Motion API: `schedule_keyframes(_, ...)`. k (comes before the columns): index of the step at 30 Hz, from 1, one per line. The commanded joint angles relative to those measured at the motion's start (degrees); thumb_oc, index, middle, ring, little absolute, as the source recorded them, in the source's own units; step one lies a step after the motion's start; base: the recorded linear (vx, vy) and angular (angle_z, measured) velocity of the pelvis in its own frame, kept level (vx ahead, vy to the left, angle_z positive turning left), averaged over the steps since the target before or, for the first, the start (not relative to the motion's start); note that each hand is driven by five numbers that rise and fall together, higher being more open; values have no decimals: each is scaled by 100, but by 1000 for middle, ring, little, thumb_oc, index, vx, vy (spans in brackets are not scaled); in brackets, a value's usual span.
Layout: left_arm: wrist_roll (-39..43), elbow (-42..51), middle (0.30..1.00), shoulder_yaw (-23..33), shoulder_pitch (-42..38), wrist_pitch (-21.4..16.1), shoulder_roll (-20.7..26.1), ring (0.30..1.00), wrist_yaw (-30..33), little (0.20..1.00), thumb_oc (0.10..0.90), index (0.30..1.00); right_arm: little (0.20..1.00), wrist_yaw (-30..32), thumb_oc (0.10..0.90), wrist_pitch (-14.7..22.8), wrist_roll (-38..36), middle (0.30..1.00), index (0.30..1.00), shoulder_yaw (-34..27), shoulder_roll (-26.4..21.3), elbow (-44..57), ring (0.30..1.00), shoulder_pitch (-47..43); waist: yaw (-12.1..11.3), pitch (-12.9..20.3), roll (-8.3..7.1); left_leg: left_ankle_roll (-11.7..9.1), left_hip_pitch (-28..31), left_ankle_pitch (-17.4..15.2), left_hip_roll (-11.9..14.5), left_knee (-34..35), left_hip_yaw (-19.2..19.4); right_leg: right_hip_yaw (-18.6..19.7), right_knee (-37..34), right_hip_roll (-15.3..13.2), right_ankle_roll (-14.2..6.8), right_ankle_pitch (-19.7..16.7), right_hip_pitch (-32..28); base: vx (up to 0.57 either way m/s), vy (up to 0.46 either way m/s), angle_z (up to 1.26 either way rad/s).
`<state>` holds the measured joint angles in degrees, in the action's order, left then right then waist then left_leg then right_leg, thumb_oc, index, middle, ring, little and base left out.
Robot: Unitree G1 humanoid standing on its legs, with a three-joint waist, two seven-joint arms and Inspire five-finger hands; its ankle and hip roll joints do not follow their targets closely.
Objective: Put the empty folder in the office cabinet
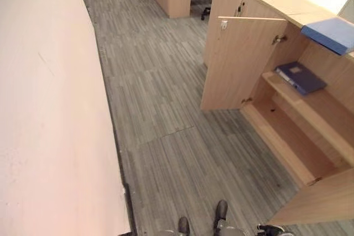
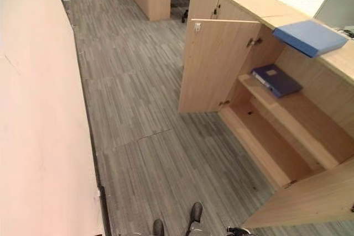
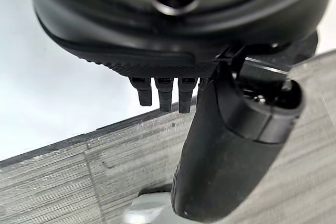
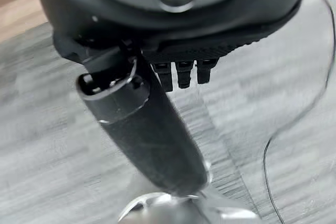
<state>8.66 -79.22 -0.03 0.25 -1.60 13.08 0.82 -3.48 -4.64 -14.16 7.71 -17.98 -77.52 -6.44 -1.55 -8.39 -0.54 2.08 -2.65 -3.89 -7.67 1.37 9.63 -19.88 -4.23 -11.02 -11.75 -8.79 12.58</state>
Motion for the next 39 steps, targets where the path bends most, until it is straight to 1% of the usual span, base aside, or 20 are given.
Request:
schedule_keyframes(1,121,-258,900,-9,226,93,215,900,181,900,800,900,900,77,800,248,-598,900,900,-211,227,-242,900,-480,-147,6,-151,-179,746,-160,404,363,-412,-278,-77,-21,70,-449,-185,216,-129,24)
schedule_keyframes(4,205,-307,900,67,271,97,159,900,186,900,800,900,900,87,800,237,-678,900,900,-340,160,-332,900,-440,-127,57,-129,-237,804,-235,501,363,-419,-378,-38,-41,100,-435,-247,198,-153,-17)
schedule_keyframes(8,344,-297,900,102,275,101,111,900,195,900,800,900,900,109,800,225,-738,900,900,-507,36,-489,900,-316,-44,107,-25,-422,887,-338,851,363,-495,-606,262,-3,229,-147,-247,228,-215,27)
schedule_keyframes(11,383,-250,900,41,227,81,80,900,196,900,800,900,900,144,800,230,-677,900,900,-502,-67,-508,900,-250,19,80,50,-543,843,-275,1058,363,-549,-665,413,82,320,48,-215,160,-193,40)
schedule_keyframes(15,411,-158,900,-129,111,20,49,900,231,900,800,900,900,213,800,268,-740,900,900,-454,-161,-418,900,-302,67,-30,161,-664,671,-146,1222,363,-570,-669,576,198,421,218,-17,94,-143,12)
schedule_keyframes(17,397,-136,900,-194,66,8,48,900,234,900,800,900,900,242,800,293,-761,900,900,-422,-202,-370,900,-333,66,-47,266,-734,632,-197,1352,363,-557,-595,645,321,418,407,31,120,-114,-14)
schedule_keyframes(23,343,-113,900,-297,19,-14,99,900,229,900,800,900,900,260,800,302,-745,900,900,-435,-260,-441,900,-231,192,-57,355,-822,748,-54,1584,362,-330,-439,908,454,626,839,25,117,-113,-1)
schedule_keyframes(26,342,-80,900,-281,17,-7,100,900,203,900,800,900,900,235,800,271,-716,900,900,-448,-263,-558,900,-143,228,-63,306,-834,749,68,1680,-284,-265,-339,874,610,755,1017,-271,149,-155,-6)
schedule_keyframes(27,373,-60,900,-261,26,-9,107,900,184,900,800,900,900,223,800,261,-686,900,900,-435,-244,-582,900,-100,228,-50,261,-831,723,223,1725,-669,-289,-255,860,707,854,1076,-403,138,-130,-10)
schedule_keyframes(28,373,-59,900,-261,28,-9,109,900,184,900,800,900,900,223,800,260,-686,900,900,-435,-243,-581,900,-99,226,-54,262,-837,722,215,1732,-684,-289,-254,856,714,859,1078,-410,216,-202,-13)
schedule_keyframes(29,437,-28,900,-199,58,16,128,900,156,900,800,900,900,196,800,241,-635,900,900,-409,-227,-600,900,-10,175,-66,148,-778,556,429,1731,-1481,-394,-113,787,847,989,1208,-685,119,-194,-20)
schedule_keyframes(30,474,-13,900,-159,60,32,144,900,165,900,800,900,900,190,800,231,-612,900,900,-408,-226,-587,900,6,145,-100,5,-650,295,650,1615,-1977,-467,-83,736,807,1090,1146,-745,171,-250,-26)
schedule_keyframes(31,491,-1,900,-135,67,35,147,900,168,900,800,900,900,182,800,224,-577,900,900,-390,-224,-584,900,32,105,-121,-75,-583,108,720,1539,-2464,-579,-8,710,832,1153,1183,-857,39,-125,-35)
schedule_keyframes(32,491,-1,900,-135,67,35,147,900,168,900,800,900,900,182,800,224,-577,900,900,-390,-224,-584,900,32,107,-120,-71,-585,98,712,1544,-2479,-584,-11,710,836,1154,1184,-855,146,-131,-73)
schedule_keyframes(33,531,36,900,-124,72,22,148,900,188,900,800,900,900,191,800,198,-492,900,900,-347,-253,-591,900,65,-29,-183,-207,-453,-390,646,1212,-3142,-873,241,691,862,1213,1224,-1029,138,-91,-91)
schedule_keyframes(35,559,47,900,-123,92,7,115,900,188,900,800,900,900,199,800,189,-408,900,900,-304,-257,-616,900,83,-173,-217,-326,-321,-1013,263,881,-3466,-997,459,680,850,1179,1284,-1211,237,-47,-74)
schedule_keyframes(36,548,52,900,-139,99,10,99,900,162,900,800,900,900,198,800,176,-290,900,900,-246,-263,-657,900,109,-299,-211,-382,-294,-1335,113,755,-2993,-1099,631,658,834,1119,1366,-1414,223,24,-59)
schedule_keyframes(37,548,52,900,-140,99,10,100,900,162,900,800,900,900,198,800,176,-290,900,900,-247,-263,-657,900,110,-306,-218,-383,-293,-1323,110,756,-2990,-1093,637,658,832,1119,1367,-1422,243,49,-65)
schedule_keyframes(38,523,48,900,-162,112,5,102,900,160,900,800,900,900,205,800,184,-215,900,900,-219,-269,-671,900,140,-349,-219,-403,-309,-1437,78,724,-2646,-1165,694,641,830,1081,1414,-1516,289,75,-78)
schedule_keyframes(39,472,30,900,-231,134,10,91,900,131,900,800,900,900,212,800,207,-111,900,900,-176,-275,-675,900,171,-456,-209,-285,-469,-1529,716,783,-1437,-1487,840,584,976,1053,1482,-1745,286,74,-80)
